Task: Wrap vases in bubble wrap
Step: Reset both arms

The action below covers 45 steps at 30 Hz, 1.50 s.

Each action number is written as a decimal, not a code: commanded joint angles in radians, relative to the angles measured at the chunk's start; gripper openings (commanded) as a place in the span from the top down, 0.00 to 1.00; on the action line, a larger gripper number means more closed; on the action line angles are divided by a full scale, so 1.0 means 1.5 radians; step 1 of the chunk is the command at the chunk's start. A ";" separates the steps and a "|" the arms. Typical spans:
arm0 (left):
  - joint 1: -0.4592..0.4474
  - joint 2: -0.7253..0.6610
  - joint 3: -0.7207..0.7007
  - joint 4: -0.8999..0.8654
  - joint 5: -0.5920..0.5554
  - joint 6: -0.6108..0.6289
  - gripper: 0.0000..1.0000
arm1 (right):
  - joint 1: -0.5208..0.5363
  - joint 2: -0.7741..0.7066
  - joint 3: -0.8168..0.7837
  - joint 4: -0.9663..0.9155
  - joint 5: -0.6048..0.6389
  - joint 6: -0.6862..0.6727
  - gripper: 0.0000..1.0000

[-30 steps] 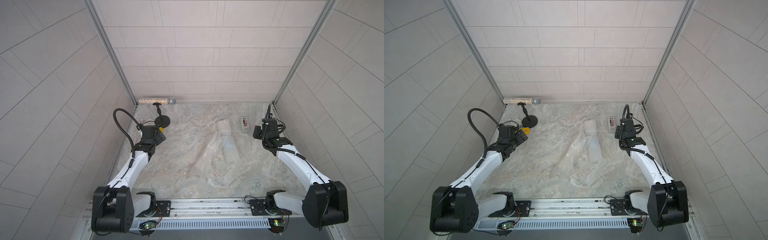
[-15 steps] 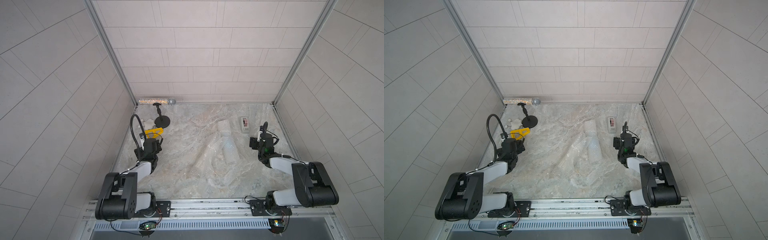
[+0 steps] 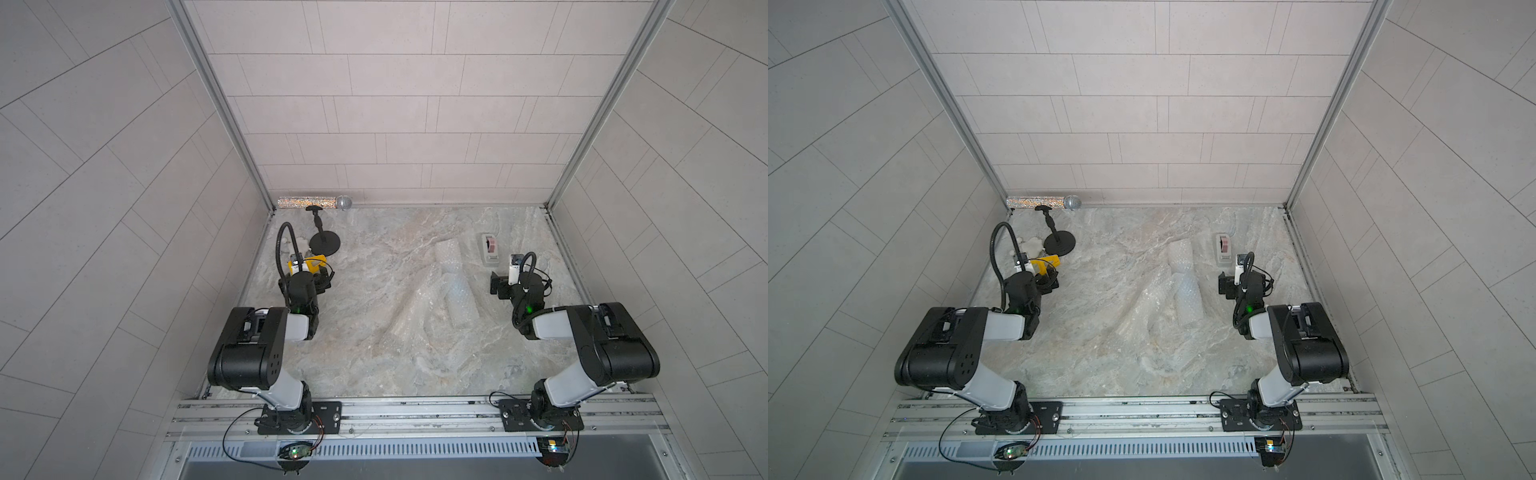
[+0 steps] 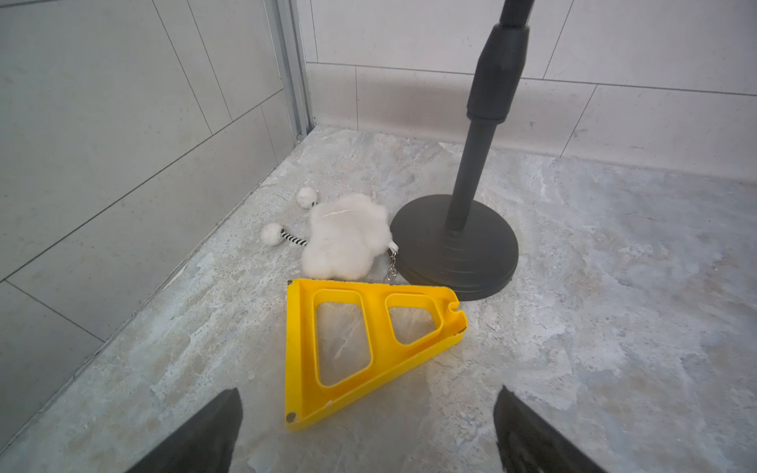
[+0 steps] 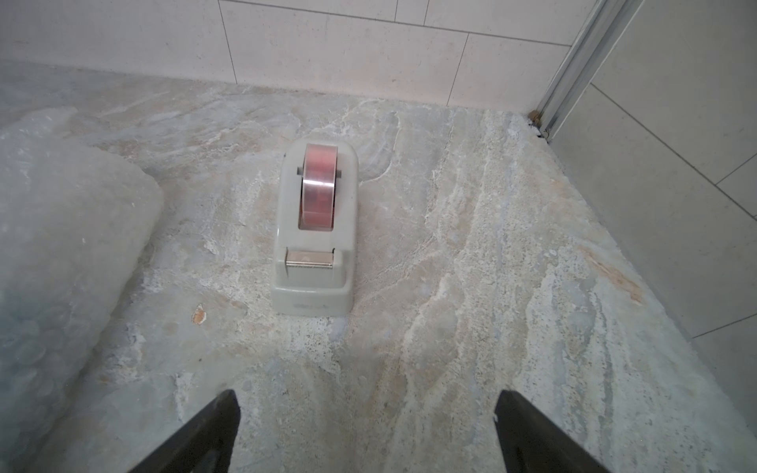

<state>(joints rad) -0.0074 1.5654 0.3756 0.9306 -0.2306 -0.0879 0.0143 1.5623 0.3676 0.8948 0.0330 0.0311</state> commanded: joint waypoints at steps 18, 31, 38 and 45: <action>-0.003 0.011 -0.005 0.029 0.089 0.045 0.00 | 0.003 0.007 -0.003 0.048 0.005 -0.011 0.00; -0.008 0.007 0.015 -0.016 0.113 0.055 0.00 | 0.003 0.007 -0.003 0.048 0.005 -0.011 0.00; -0.007 0.009 0.016 -0.015 0.084 0.047 0.00 | 0.003 0.006 -0.004 0.049 0.005 -0.011 0.00; -0.008 0.013 0.017 -0.013 0.095 0.055 0.00 | 0.003 0.007 -0.003 0.049 0.005 -0.011 0.01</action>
<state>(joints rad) -0.0158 1.5780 0.3832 0.9073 -0.0937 -0.0200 0.0151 1.5654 0.3676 0.9401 0.0307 0.0257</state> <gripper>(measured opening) 0.993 0.996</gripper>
